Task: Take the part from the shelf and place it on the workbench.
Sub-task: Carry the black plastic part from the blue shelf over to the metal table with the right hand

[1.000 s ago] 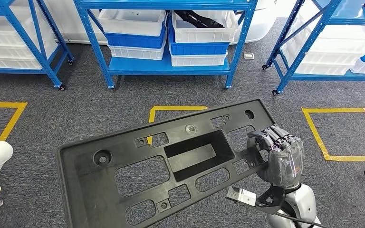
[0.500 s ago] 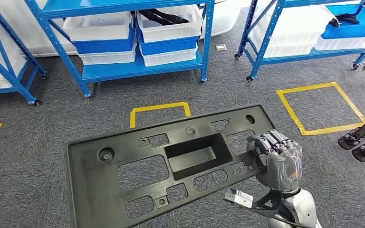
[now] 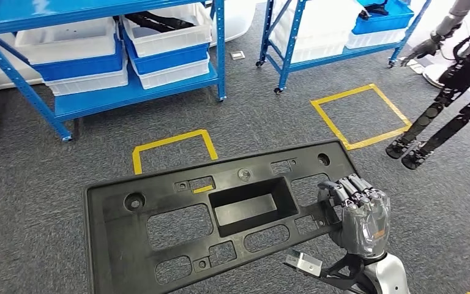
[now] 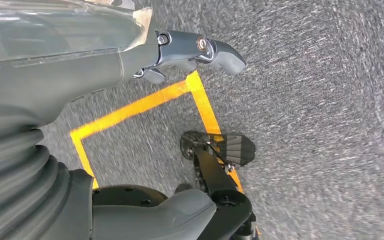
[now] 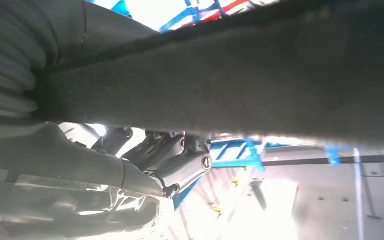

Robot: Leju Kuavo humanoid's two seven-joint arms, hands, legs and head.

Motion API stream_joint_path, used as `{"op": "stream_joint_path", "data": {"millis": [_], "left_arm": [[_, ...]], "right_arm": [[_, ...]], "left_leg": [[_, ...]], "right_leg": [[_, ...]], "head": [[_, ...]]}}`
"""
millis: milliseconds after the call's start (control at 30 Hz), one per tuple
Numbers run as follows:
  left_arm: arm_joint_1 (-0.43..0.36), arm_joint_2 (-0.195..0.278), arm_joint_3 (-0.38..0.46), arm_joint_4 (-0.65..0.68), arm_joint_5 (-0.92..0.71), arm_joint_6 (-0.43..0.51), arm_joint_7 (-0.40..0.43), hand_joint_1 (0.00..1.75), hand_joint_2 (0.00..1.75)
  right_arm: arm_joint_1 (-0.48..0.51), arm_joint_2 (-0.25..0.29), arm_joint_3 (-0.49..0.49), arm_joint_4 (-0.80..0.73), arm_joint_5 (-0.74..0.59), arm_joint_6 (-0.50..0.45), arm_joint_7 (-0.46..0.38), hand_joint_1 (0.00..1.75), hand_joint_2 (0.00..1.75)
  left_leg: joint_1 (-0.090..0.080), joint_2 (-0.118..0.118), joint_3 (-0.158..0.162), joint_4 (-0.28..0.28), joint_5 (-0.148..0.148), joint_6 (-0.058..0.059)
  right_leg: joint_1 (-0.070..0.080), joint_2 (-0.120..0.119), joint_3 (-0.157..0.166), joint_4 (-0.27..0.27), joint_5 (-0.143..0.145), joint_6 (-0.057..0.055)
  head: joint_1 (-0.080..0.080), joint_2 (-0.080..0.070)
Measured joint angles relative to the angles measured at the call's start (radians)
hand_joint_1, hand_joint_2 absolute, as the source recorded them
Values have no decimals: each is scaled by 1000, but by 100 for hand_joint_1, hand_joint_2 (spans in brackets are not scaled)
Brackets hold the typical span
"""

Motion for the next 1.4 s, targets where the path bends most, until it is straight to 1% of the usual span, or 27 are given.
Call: {"op": "stream_joint_path", "data": {"millis": [67,100,133,200,267,300,367,433,500,533,567,633,700,733,800,833,867,933,1000,1033,1100,1167,1233,1267,1300,1333,1400], "left_arm": [[-1,4,-11,0,-5,-13,15,0,175],[-1,6,-15,0,-8,-17,21,0,175],[-1,6,-16,0,-10,-17,25,0,175],[0,6,-17,0,-11,-15,25,0,175],[0,5,-17,0,-10,-12,24,0,175],[0,4,-17,0,-9,-10,22,0,175],[2,3,-17,0,-2,-3,19,0,175],[8,2,-16,0,4,6,17,0,175],[17,0,-16,0,8,11,16,0,175],[20,0,-16,0,9,12,15,0,175],[21,-2,-16,0,10,14,14,0,175],[21,-4,-16,0,12,17,13,0,175],[22,-6,-15,0,16,24,13,0,175],[22,-8,-15,0,18,28,13,0,175],[21,-12,-14,0,25,41,13,0,175],[21,-16,-12,-1,30,47,13,0,175],[21,-19,-10,-1,34,53,13,0,175],[23,-22,-4,-1,42,61,13,0,175],[24,-26,5,-1,56,72,13,0,175],[25,-29,11,-1,66,81,14,0,175],[23,-35,25,-1,79,96,14,0,175],[22,-41,33,-2,84,103,14,0,175],[21,-44,40,-2,87,106,14,0,175],[20,-46,41,-2,87,107,14,0,175],[19,-47,43,-3,88,108,14,0,175],[18,-48,44,-3,89,109,14,0,175],[17,-49,48,-3,94,117,17,0,175]], "right_arm": [[9,13,-1,0,26,0,9,175,175],[12,22,0,1,38,0,14,175,175],[13,30,0,2,45,0,19,175,175],[15,45,1,2,56,0,26,175,175],[20,57,2,3,66,0,33,175,175],[23,62,2,2,70,0,35,175,175],[24,72,4,2,74,2,37,175,175],[23,84,7,2,75,5,38,175,175],[23,95,10,2,74,8,39,175,175],[24,98,12,2,74,9,39,175,175],[24,101,13,2,73,10,39,175,175],[23,106,14,2,72,11,39,175,175],[20,113,16,1,71,13,39,175,175],[19,116,16,0,70,14,38,175,175],[22,122,17,-3,70,17,35,175,175],[23,125,17,-5,71,18,32,175,175],[23,127,18,-6,71,18,29,175,175],[21,131,20,-7,71,20,26,175,175],[22,136,21,-7,66,25,20,175,175],[22,138,21,-7,63,29,16,175,175],[20,141,22,-6,57,37,9,175,175],[15,143,24,-6,54,39,5,175,175],[11,146,25,-6,53,40,4,175,175],[10,147,26,-6,52,40,3,175,175],[10,148,26,-6,51,40,2,175,175],[9,148,26,-7,49,40,1,175,175],[4,151,28,-6,42,46,-3,175,175]], "left_leg": [[-3,66,-2,-1,1,2],[-5,95,-2,0,0,0],[-8,111,-1,1,-1,-4],[-14,131,1,4,-2,-13],[-15,151,3,5,-2,-22],[-12,145,2,11,-8,-28],[-5,97,-18,66,-54,-39],[0,41,-67,189,-126,-44],[0,24,-106,282,-156,-44],[0,21,-103,278,-142,-43],[1,16,-81,234,-110,-41],[6,-27,-18,105,-53,-37],[8,-68,9,41,-40,-35],[6,-73,8,38,-41,-33],[2,-45,7,31,-31,-19],[2,-30,6,26,-25,-10],[3,-14,5,20,-20,-1],[3,17,0,16,-15,7],[2,50,-4,17,-14,8],[1,66,-5,17,-14,8],[1,95,-4,18,-14,5],[-3,117,-2,19,-15,-3],[-8,136,1,20,-16,-16],[-8,146,3,20,-16,-22],[-5,148,4,20,-18,-29],[-2,132,2,28,-27,-36],[4,72,-25,97,-79,-45]], "right_leg": [[-6,-66,-17,61,-26,16],[-10,-92,9,31,-17,27],[-10,-118,58,-52,10,31],[-4,-145,94,-123,28,22],[-2,-125,87,-124,33,8],[-6,-113,85,-124,36,3],[-15,-91,82,-125,44,-12],[-15,-69,77,-124,50,-23],[-10,-42,72,-120,53,-29],[-9,-28,70,-117,54,-29],[-8,-14,69,-114,54,-30],[-7,12,64,-105,55,-27],[-4,33,52,-98,58,-19],[-4,44,44,-98,62,-11],[-6,55,28,-97,69,3],[-4,39,16,-84,63,6],[-3,14,-3,-54,46,5],[-3,-39,-55,60,-10,0],[-7,-54,-97,165,-50,6],[-9,-58,-93,173,-50,13],[-14,-79,-26,73,-13,30],[-11,-125,53,-64,24,34],[-4,-142,76,-114,37,25],[0,-131,72,-114,41,20],[-7,-119,70,-115,44,13],[-11,-108,69,-117,48,6],[-22,-86,69,-122,57,-11]], "head": [[5,0],[6,0],[6,0],[5,0],[3,0],[3,0],[0,0],[-2,0],[-3,0],[-3,0],[-3,0],[-3,0],[-2,0],[-2,0],[-2,0],[-1,0],[1,0],[6,0],[7,0],[7,0],[7,0],[7,0],[6,0],[6,0],[5,0],[4,0],[-1,0]]}}
